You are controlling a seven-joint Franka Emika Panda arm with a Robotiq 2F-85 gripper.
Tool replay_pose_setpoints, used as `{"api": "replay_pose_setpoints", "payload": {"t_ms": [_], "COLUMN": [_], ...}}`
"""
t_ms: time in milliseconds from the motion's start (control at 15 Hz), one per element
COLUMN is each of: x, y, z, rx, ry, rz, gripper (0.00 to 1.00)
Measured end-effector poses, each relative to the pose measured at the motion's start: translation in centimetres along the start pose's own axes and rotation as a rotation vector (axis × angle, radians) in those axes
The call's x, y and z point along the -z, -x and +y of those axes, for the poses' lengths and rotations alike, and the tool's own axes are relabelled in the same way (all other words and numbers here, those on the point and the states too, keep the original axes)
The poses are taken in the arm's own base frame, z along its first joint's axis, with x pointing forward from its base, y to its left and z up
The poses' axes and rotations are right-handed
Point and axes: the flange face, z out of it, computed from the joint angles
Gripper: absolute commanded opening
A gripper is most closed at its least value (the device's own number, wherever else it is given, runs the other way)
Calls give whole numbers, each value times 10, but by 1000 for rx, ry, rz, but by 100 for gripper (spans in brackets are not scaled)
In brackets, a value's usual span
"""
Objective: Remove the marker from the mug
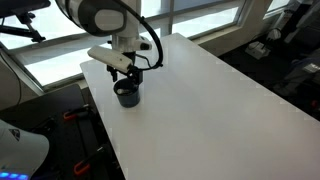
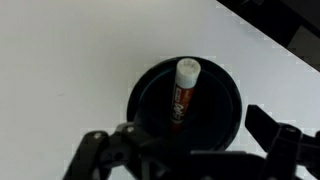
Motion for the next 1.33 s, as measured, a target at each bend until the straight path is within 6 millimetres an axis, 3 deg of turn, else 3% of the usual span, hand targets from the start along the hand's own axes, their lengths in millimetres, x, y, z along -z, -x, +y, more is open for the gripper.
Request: {"api": "replay_pose_setpoints", "payload": {"t_ms": [133,200,467,667,933,1067,1133,1200,1333], "x": [0,0,2,2,4,7,10,13,20], "y": [0,0,-1,-1,-1,0,0,1,3], "z": [0,0,0,0,0,0,0,-1,-2], "rx": [0,0,-1,-2,-10,-15,-17,-19,-22], "ry": [0,0,1,0,-3,-4,-2,0,5], "rz": [0,0,4,4,11,19,25,32,45], "gripper": [74,71,77,69,83,97,86,61,59]}}
